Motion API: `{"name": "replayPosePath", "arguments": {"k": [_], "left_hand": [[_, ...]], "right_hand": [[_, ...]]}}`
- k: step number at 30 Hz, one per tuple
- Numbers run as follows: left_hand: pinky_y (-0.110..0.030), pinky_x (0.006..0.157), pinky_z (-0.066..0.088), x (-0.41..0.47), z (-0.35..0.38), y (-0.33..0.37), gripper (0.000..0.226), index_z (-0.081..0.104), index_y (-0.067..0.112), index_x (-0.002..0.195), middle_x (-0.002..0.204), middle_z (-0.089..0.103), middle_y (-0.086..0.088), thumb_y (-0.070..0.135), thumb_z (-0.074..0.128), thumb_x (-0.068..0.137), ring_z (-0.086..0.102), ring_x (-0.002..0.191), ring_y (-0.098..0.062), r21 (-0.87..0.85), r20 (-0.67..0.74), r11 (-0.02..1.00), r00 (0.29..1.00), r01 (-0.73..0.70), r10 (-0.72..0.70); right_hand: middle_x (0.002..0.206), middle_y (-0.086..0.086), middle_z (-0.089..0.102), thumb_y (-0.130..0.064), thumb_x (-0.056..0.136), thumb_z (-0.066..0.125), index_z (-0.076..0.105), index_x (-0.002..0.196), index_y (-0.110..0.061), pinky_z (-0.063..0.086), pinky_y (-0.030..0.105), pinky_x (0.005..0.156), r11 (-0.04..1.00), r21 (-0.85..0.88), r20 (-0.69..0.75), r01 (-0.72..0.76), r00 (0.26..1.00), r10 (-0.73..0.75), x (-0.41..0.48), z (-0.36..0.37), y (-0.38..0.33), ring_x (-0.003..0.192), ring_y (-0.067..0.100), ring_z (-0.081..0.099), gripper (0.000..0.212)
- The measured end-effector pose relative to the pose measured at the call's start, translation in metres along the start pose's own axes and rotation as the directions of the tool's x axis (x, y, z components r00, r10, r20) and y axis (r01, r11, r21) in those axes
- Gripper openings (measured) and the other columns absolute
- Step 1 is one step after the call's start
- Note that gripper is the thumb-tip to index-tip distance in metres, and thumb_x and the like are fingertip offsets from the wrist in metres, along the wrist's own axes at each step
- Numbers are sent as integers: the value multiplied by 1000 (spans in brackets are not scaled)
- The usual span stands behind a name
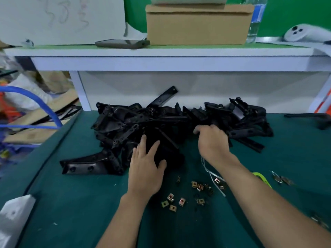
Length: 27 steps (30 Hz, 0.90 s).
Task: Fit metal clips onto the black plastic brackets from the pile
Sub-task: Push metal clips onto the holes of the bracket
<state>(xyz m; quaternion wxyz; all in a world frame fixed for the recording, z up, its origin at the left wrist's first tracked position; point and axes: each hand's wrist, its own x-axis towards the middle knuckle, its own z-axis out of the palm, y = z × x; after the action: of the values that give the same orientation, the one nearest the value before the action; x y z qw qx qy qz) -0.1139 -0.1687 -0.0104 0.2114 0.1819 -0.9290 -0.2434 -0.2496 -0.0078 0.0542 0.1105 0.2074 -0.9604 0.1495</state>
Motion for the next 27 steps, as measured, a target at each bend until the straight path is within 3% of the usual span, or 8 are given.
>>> {"name": "replayPosePath", "arguments": {"k": [3, 5, 7, 10, 15, 19, 24, 27], "left_hand": [[-35, 119, 31, -11, -10, 24, 62, 44, 35, 148, 167, 13, 14, 36, 68, 91, 26, 150, -15, -162, -248, 983, 968, -84, 42], [-27, 112, 34, -20, -15, 44, 69, 39, 40, 149, 163, 20, 22, 34, 71, 88, 28, 148, -3, -285, -312, 928, 938, -241, 148], [-20, 108, 31, -30, -17, 66, 76, 32, 49, 150, 157, 27, 30, 40, 71, 85, 30, 144, 5, -433, -188, 856, 957, -282, 221], [-15, 105, 32, -41, -9, 86, 66, 35, 56, 145, 145, 44, 33, 52, 65, 87, 38, 136, 11, -567, 28, 810, 979, -150, 201], [-14, 65, 48, -44, -1, 96, 18, 68, 42, 109, 89, 72, 16, 47, 63, 93, 64, 75, 0, -626, 265, 780, 941, 1, 211], [-28, 54, 51, -47, 1, 109, 38, 74, 7, 89, 79, 75, -17, 31, 49, 106, 63, 56, -23, -785, 483, 490, 870, 379, 101], [-32, 59, 54, -65, 8, 118, 52, 69, -6, 84, 75, 73, -19, 33, 43, 108, 66, 57, -24, -705, 608, 604, 755, 370, 247], [-39, 63, 44, -65, 13, 115, 47, 62, 5, 68, 63, 56, 4, 40, 55, 100, 51, 60, -12, -579, 471, 810, 849, 92, 240]], "right_hand": [[77, -3, 67, -8, 97, 56, 70, 115, -31, 45, 28, 61, 910, 398, -243, 113, 970, -15, -32, -26, 10, 62, 9, 59, 33], [86, -13, 74, -5, 96, 60, 74, 108, -32, 50, 13, 70, 692, 705, -275, 155, 959, 65, -63, -43, 12, 79, -3, 67, 32], [95, -12, 76, -2, 95, 60, 76, 106, -30, 53, 16, 80, 360, 931, -132, 67, 978, 161, -90, -55, 16, 96, 2, 69, 35], [87, -1, 70, -2, 95, 58, 76, 111, -24, 48, 28, 77, -73, 985, 169, -159, 970, 172, -112, -58, 36, 85, 13, 65, 33], [107, 8, 75, -26, 101, 52, 69, 121, -14, 59, 30, 70, -428, 853, 409, -300, 892, 190, -134, -46, 66, 84, 17, 72, 30], [116, 8, 73, -32, 98, 58, 65, 126, -12, 57, 39, 85, -253, 897, 411, -363, 895, 174, -152, -23, 67, 97, 23, 72, 35], [105, 14, 73, -28, 96, 64, 66, 116, -17, 46, 36, 41, -59, 946, 323, -319, 942, 87, -156, -26, 43, 52, 28, 57, 23], [111, 16, 74, -5, 102, 51, 72, 111, -13, 60, 33, 77, -138, 949, 304, -284, 940, 155, -156, -22, 44, 96, 28, 73, 25]]}}
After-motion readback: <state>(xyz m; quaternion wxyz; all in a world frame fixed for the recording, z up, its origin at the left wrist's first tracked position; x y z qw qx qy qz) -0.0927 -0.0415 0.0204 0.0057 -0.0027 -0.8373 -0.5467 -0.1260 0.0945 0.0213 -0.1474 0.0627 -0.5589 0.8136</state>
